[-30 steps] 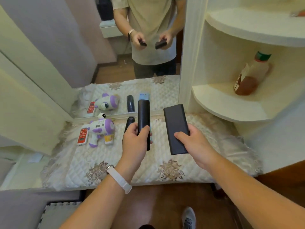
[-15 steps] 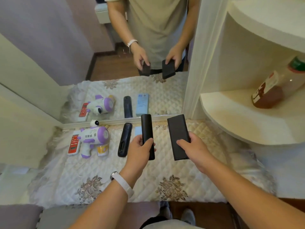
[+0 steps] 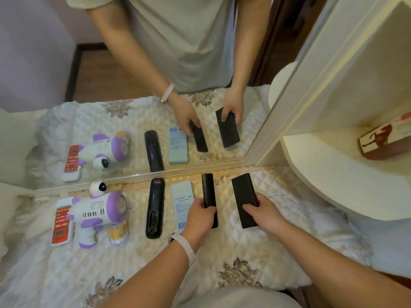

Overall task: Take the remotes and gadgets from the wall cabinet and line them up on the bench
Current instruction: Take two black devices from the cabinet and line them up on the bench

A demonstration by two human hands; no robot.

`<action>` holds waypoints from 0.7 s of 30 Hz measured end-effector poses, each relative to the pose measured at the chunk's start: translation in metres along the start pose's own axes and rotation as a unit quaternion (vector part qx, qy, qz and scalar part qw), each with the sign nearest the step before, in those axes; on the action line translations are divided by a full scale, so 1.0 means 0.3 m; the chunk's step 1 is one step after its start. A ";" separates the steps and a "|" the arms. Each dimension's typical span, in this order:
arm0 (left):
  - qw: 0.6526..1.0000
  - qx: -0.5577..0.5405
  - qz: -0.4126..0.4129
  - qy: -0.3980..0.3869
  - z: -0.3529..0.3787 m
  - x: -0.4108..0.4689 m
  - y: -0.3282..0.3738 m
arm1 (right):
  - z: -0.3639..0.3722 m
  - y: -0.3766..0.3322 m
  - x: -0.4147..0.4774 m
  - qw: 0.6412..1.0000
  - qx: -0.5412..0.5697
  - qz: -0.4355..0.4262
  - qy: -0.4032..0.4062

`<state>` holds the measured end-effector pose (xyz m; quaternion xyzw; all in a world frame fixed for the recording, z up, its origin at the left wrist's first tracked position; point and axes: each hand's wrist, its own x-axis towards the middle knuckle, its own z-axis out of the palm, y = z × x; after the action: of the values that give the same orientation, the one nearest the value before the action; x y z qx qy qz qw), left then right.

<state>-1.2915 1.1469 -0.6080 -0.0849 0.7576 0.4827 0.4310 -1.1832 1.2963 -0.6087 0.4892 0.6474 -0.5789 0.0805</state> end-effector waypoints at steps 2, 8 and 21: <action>1.000 0.009 -0.018 -0.010 0.018 0.030 -0.002 | 0.006 0.005 0.031 1.000 -0.003 0.005 -0.002; 0.999 0.048 -0.018 -0.017 0.063 0.079 0.007 | 0.048 0.003 0.110 0.998 -0.055 -0.004 -0.015; 0.987 0.124 0.103 0.018 0.041 -0.021 -0.016 | 0.020 0.027 0.105 0.894 -0.436 -0.091 0.044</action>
<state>-1.2782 1.1527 -0.6085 0.0385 0.8240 0.4254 0.3722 -1.1960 1.3072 -0.6372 0.3686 0.8794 -0.2212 0.2046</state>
